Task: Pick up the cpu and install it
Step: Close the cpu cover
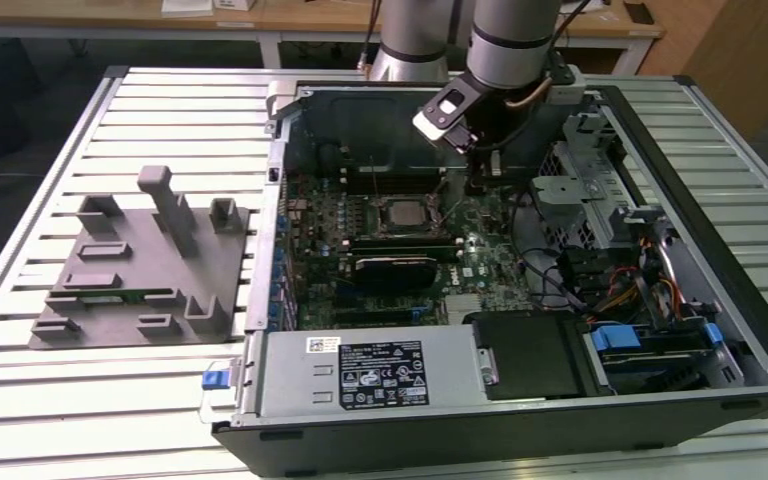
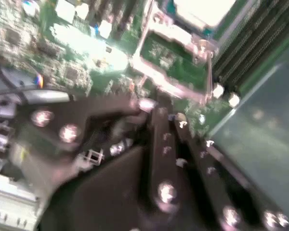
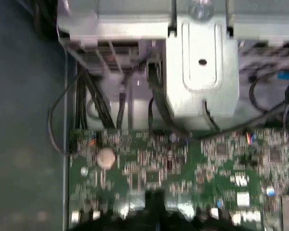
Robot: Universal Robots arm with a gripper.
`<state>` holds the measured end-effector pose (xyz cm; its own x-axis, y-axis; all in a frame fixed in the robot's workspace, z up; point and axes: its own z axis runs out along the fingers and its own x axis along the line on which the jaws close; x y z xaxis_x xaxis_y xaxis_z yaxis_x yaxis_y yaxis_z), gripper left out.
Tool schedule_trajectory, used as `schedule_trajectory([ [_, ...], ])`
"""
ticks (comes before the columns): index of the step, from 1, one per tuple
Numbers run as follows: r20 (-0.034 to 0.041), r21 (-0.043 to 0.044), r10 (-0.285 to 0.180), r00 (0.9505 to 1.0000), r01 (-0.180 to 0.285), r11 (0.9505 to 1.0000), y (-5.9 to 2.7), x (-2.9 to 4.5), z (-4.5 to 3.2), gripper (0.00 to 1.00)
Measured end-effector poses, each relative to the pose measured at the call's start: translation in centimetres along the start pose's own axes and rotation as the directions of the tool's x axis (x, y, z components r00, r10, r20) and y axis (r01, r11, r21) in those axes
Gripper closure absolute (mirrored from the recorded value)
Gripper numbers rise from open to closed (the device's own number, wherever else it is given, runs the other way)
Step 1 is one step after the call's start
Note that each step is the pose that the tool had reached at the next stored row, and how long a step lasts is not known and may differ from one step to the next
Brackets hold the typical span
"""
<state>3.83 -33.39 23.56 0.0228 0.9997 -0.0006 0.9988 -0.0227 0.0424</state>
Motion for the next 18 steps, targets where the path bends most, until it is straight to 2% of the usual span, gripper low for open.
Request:
schedule_trajectory([
  [18,0.0005,0.0002,0.0,1.0,0.0,1.0,-1.7,0.1,-0.11,0.89],
])
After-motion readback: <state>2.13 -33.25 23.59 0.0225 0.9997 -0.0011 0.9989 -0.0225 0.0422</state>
